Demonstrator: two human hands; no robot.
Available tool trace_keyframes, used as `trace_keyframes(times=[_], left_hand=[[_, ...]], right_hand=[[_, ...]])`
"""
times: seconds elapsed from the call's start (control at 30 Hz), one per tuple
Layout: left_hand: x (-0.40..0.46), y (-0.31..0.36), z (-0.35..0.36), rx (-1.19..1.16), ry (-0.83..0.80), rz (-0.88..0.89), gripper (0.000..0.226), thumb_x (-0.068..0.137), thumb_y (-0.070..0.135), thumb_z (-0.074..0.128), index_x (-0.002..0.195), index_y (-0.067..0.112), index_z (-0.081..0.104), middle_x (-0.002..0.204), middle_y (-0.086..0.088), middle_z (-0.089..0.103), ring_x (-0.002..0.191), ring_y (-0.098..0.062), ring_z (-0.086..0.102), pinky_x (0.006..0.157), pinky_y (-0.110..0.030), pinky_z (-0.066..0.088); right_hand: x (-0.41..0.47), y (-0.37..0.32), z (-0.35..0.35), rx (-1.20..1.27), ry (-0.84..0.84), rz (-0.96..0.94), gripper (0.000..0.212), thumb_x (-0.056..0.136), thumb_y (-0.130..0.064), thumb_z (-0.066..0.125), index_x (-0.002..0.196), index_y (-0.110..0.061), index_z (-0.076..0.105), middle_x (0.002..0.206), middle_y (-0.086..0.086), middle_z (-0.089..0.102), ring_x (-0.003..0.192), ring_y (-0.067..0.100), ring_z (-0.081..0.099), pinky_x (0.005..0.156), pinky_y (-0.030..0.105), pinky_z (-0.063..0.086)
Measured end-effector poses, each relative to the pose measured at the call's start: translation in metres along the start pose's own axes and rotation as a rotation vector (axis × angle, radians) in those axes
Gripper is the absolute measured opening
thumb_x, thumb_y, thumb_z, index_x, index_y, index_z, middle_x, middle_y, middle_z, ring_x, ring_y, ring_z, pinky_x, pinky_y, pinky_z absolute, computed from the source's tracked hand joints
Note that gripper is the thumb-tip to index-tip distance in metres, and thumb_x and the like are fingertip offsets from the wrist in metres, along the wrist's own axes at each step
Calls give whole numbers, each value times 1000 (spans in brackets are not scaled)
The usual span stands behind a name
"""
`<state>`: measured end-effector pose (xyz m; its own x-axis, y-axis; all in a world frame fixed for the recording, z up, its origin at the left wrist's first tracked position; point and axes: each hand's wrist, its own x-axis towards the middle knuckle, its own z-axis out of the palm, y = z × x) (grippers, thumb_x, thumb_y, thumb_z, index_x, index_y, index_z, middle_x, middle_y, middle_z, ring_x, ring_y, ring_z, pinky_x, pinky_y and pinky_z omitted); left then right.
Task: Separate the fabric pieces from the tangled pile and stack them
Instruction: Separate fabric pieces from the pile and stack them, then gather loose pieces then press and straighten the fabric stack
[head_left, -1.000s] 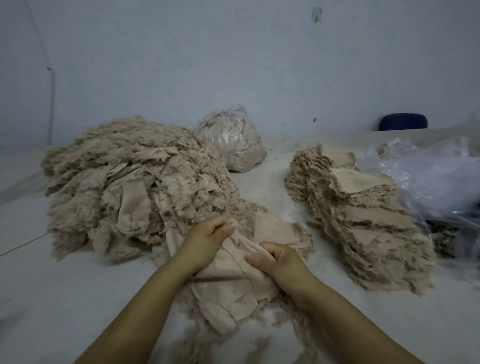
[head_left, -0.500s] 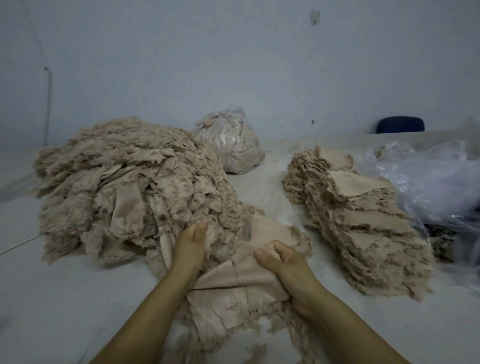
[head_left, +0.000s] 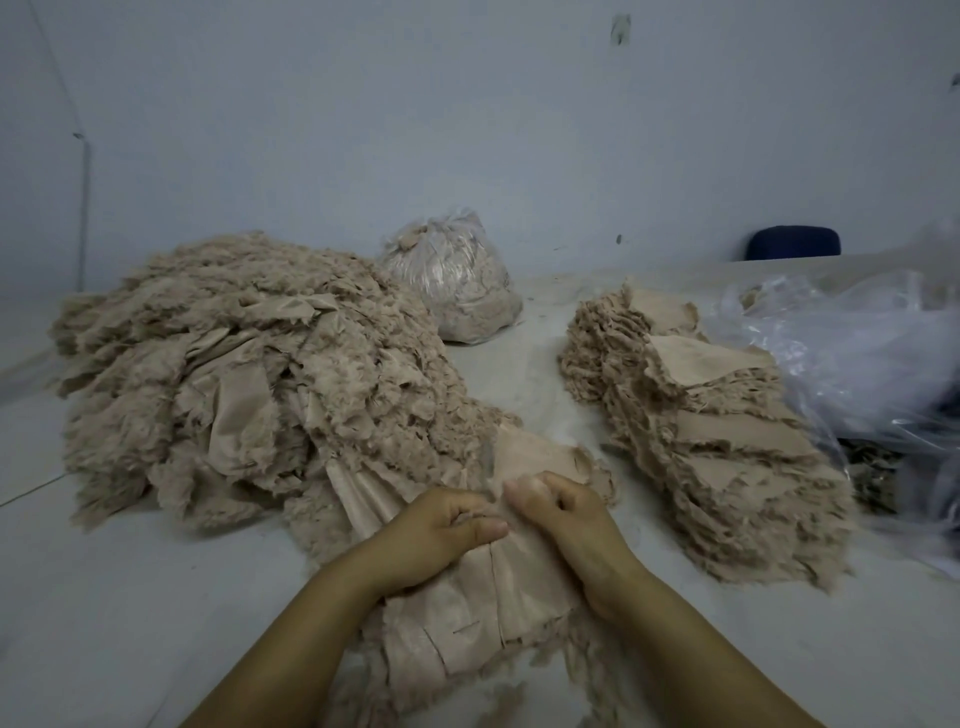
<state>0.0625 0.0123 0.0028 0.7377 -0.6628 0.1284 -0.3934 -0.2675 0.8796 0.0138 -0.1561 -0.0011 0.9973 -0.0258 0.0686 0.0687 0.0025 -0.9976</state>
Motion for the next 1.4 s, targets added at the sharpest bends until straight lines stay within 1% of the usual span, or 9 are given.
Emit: trace_keyframes(times=[0.13,0.27,0.43,0.57,0.67,0.8,0.9,1.2,1.4], left_hand=[[-3,6,0,-9,20,-2,28,86,37,54,60,26,51,58,16,45,55,-2,41,54,-18,34],[-14,-2,-18,-118,39,-142,33,84,42,50,69,14,60,67,-7,50,64,-16,44,64,-25,38],[-13,9,-12,-36,-33,-179,38,81,53,51,64,22,64,48,10,39,43,-5,36,48,-18,31],[-5,15,3,-260,16,-136,27,85,34,59,94,11,69,87,-3,72,81,-16,68,72,-22,53],[0,14,10,-339,151,-197,20,89,13,60,70,11,57,54,3,57,45,-5,51,43,-15,41],[3,13,14,-418,251,-232,26,94,18,52,69,13,51,53,0,48,41,-10,39,42,-17,34],[2,14,18,-350,234,-130,16,90,18,58,78,10,64,73,-7,63,67,-18,57,64,-27,44],[6,8,15,-449,381,-201,20,91,23,58,77,10,58,45,6,36,37,-5,28,37,-16,25],[3,8,8,-450,413,-178,26,71,40,65,67,16,56,42,4,39,36,-6,30,37,-18,25]], right_hand=[[6,4,3,-89,219,-88,27,88,-20,67,62,-17,63,62,-9,64,61,6,57,59,18,47],[11,5,-16,81,474,-39,21,94,-25,60,76,-18,68,72,-3,70,71,15,65,68,30,51],[13,12,-6,80,409,-42,20,97,-27,54,106,-12,63,101,6,69,93,19,66,84,37,54],[8,11,4,162,337,-81,10,93,-24,60,100,-16,60,103,9,66,95,22,65,85,39,54],[9,7,1,204,426,-67,3,93,-19,60,93,-19,57,106,13,63,103,32,61,94,51,49],[3,5,0,198,329,-47,28,90,-27,65,111,-10,58,104,13,67,98,31,65,84,45,56],[-3,2,5,157,114,52,33,77,-34,77,88,-5,68,79,13,72,70,24,68,60,30,53],[12,6,-1,180,571,-41,23,96,-20,55,75,-13,50,72,8,54,71,20,51,67,37,45],[-6,0,3,104,-106,199,46,60,-38,83,86,-2,74,84,13,74,77,21,70,69,28,52]])
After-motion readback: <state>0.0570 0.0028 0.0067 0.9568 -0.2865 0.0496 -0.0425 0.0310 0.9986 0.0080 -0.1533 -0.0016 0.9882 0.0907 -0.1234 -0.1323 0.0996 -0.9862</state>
